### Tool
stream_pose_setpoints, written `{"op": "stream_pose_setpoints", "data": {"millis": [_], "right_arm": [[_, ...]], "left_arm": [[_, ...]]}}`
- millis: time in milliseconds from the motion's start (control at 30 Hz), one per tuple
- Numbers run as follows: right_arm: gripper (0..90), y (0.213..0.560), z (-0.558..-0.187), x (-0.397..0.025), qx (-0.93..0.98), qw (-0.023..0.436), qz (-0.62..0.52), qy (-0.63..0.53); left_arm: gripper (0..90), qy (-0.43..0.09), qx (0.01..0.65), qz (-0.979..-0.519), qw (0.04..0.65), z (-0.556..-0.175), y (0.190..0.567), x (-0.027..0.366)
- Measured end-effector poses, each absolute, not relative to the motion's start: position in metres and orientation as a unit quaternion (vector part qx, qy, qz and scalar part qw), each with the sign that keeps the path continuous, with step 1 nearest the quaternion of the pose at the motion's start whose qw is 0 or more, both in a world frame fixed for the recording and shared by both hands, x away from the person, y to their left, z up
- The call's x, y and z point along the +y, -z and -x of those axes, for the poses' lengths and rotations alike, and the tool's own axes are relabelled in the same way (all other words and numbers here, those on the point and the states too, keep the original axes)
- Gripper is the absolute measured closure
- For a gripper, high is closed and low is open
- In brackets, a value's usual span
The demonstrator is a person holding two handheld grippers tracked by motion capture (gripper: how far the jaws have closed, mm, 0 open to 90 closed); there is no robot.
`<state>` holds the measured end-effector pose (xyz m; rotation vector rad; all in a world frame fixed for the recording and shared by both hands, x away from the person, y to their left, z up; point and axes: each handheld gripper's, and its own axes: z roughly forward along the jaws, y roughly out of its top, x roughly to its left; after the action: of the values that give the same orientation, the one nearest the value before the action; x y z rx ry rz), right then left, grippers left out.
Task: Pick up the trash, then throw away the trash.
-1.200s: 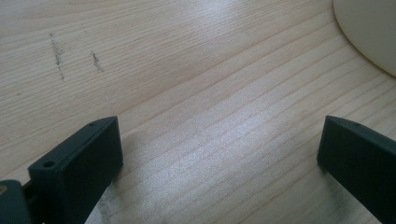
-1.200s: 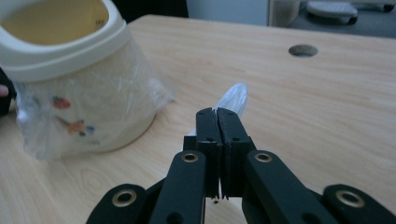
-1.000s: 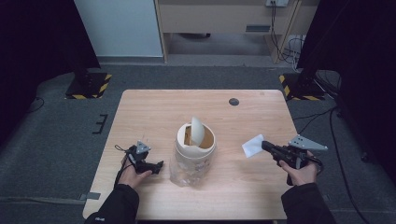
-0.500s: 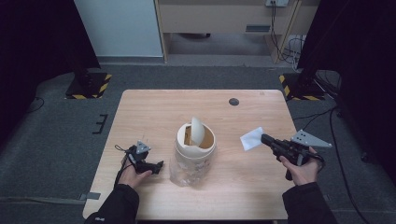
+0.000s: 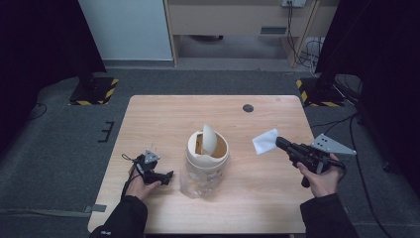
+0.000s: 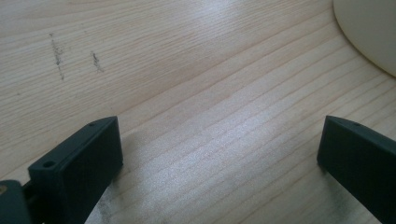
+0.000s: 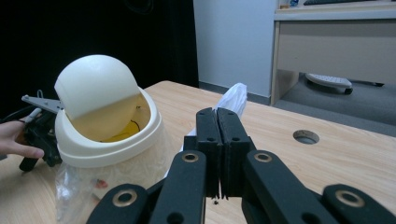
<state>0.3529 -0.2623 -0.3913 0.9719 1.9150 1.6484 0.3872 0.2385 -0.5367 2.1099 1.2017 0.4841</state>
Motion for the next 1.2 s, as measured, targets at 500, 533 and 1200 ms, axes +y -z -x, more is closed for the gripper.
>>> {"op": "stream_pose_setpoints", "data": {"millis": [500, 533, 1200], "right_arm": [[88.7, 0.378, -0.355, -0.252, 0.684, 0.22, -0.338, -0.608], [88.7, 0.378, -0.355, -0.252, 0.684, 0.22, -0.338, -0.608], [88.7, 0.365, -0.364, -0.22, 0.69, 0.221, -0.31, -0.616]], "left_arm": [[0.0, -0.185, 0.459, -0.805, 0.327, -0.387, 0.537, 0.239], [0.0, -0.185, 0.459, -0.805, 0.327, -0.387, 0.537, 0.239], [0.0, -0.185, 0.459, -0.805, 0.327, -0.387, 0.537, 0.239]]}}
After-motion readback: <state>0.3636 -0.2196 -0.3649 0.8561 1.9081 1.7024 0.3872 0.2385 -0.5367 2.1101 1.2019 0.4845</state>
